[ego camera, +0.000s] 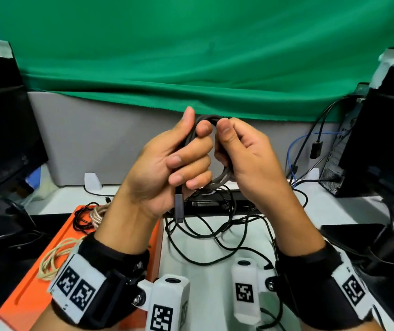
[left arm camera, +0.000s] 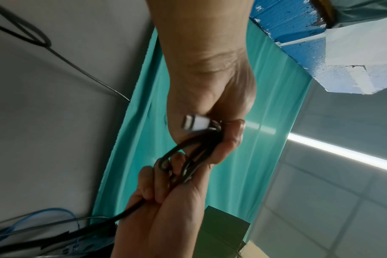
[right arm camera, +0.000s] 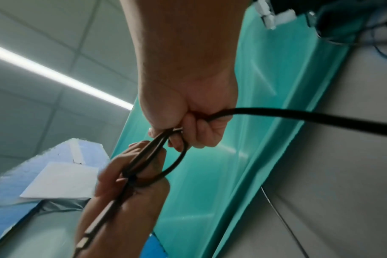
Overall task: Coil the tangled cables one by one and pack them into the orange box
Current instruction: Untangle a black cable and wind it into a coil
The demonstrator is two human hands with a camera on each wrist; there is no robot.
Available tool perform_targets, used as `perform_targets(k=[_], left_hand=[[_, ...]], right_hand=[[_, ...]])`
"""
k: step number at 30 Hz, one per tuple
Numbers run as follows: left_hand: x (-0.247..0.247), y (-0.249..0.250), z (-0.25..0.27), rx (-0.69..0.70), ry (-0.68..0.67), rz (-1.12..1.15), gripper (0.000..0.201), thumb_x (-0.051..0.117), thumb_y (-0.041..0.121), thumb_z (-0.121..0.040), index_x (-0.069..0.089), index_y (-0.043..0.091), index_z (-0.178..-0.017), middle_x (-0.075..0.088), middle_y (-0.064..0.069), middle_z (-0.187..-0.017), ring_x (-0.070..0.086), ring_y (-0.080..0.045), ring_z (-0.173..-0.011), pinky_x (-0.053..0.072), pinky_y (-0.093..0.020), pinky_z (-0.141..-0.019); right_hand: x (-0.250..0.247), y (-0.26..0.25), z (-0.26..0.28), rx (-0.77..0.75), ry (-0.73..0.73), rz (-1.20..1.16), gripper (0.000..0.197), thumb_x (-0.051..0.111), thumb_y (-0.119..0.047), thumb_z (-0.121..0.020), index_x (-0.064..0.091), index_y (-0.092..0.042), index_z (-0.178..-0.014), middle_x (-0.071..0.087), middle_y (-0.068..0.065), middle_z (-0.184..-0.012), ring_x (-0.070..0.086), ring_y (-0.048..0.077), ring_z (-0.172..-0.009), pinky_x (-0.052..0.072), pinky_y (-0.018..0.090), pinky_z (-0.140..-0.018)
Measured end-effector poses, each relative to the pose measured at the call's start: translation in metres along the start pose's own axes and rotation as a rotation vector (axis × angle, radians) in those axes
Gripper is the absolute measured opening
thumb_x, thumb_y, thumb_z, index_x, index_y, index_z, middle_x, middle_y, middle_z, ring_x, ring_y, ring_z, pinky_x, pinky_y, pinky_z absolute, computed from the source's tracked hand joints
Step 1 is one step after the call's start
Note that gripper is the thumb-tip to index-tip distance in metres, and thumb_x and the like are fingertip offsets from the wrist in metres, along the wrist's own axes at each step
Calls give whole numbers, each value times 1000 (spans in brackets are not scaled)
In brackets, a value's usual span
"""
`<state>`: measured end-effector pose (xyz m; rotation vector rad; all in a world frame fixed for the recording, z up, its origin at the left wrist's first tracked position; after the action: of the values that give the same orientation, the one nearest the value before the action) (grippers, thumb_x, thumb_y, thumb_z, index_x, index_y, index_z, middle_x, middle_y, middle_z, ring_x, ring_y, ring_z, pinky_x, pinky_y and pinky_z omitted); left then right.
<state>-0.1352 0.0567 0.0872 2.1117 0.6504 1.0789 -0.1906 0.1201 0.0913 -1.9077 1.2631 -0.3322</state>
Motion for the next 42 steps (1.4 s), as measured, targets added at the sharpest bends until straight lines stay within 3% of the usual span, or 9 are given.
perform_targets(k=[4, 9, 17, 23, 26, 29, 32, 37, 42], left_hand=[[-9, 33, 6, 192, 91, -29, 35, 25, 35, -110, 50, 16, -94, 38, 7, -57, 22, -6, -38, 20, -19, -40], [-13, 58, 15, 467, 316, -606, 22, 26, 21, -110, 44, 15, -99, 74, -5, -89, 70, -19, -72, 58, -36, -68], [-5, 34, 15, 121, 295, -2006, 27, 38, 39, -107, 55, 21, -97, 68, 7, -76, 59, -7, -66, 48, -41, -67], [-13, 10, 13, -23, 166, -842, 38, 38, 34, -106, 62, 12, -85, 33, 10, -50, 23, -8, -43, 19, -22, -44], [-8, 9, 7, 48, 80, -327, 33, 34, 33, -105, 55, 13, -88, 38, 10, -49, 34, -5, -36, 24, -25, -42], [1, 26, 6, 170, -110, 200, 32, 33, 24, -106, 56, 3, -97, 60, -4, -64, 63, -19, -58, 51, -33, -71], [-15, 57, 13, 402, -79, 376, 46, 24, 21, -110, 61, -3, -98, 73, -17, -93, 72, -35, -96, 47, -50, -102], [-25, 79, 26, 677, 417, -670, 27, 24, 17, -111, 49, 14, -100, 75, -14, -104, 72, -31, -103, 54, -44, -97], [-16, 54, 21, 355, 452, -1824, 19, 35, 32, -108, 43, 16, -99, 72, 5, -85, 68, -18, -74, 53, -46, -72]], right_hand=[[-6, 8, 3, 58, -135, 393, 29, 41, -40, -108, 67, -30, -99, 59, -16, -69, 51, -3, -57, 33, 13, -55], [36, 21, 22, 186, -498, 648, 25, 43, -43, -106, 63, -29, -115, 59, -11, -74, 55, 9, -75, 47, 36, -72], [3, -4, 25, 202, -492, 573, 27, 63, -30, -96, 65, -12, -76, 45, -9, -53, 38, 4, -51, 30, 21, -52], [-40, -49, 12, -127, -15, 369, 20, 69, -35, -93, 69, -18, -82, 61, 7, -73, 50, 14, -64, 40, 31, -62], [-26, -51, 9, -222, 96, 372, 22, 55, -30, -103, 62, -18, -86, 55, 2, -73, 49, 13, -68, 41, 31, -65], [-12, -17, 3, -89, 47, 491, 22, 43, -35, -107, 58, -24, -97, 52, -5, -70, 53, 16, -70, 47, 40, -69], [9, 27, 7, 177, -200, 618, 26, 39, -40, -107, 61, -28, -112, 52, -12, -70, 56, 21, -77, 51, 45, -78], [62, 32, 31, 221, -596, 593, 19, 47, -42, -105, 61, -31, -110, 68, -11, -98, 61, 15, -92, 51, 43, -85], [57, 8, 37, 193, -699, 568, 17, 60, -32, -100, 68, -18, -92, 61, -9, -71, 51, 7, -63, 44, 27, -61]])
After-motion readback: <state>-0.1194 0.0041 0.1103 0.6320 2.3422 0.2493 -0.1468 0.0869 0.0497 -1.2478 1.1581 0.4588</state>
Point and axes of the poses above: each hand's wrist, its own z-axis away from the middle knuckle, its own x-axis out of the palm, y = z × x, the point moved 9 cm from there along -z, towards the middle knuckle
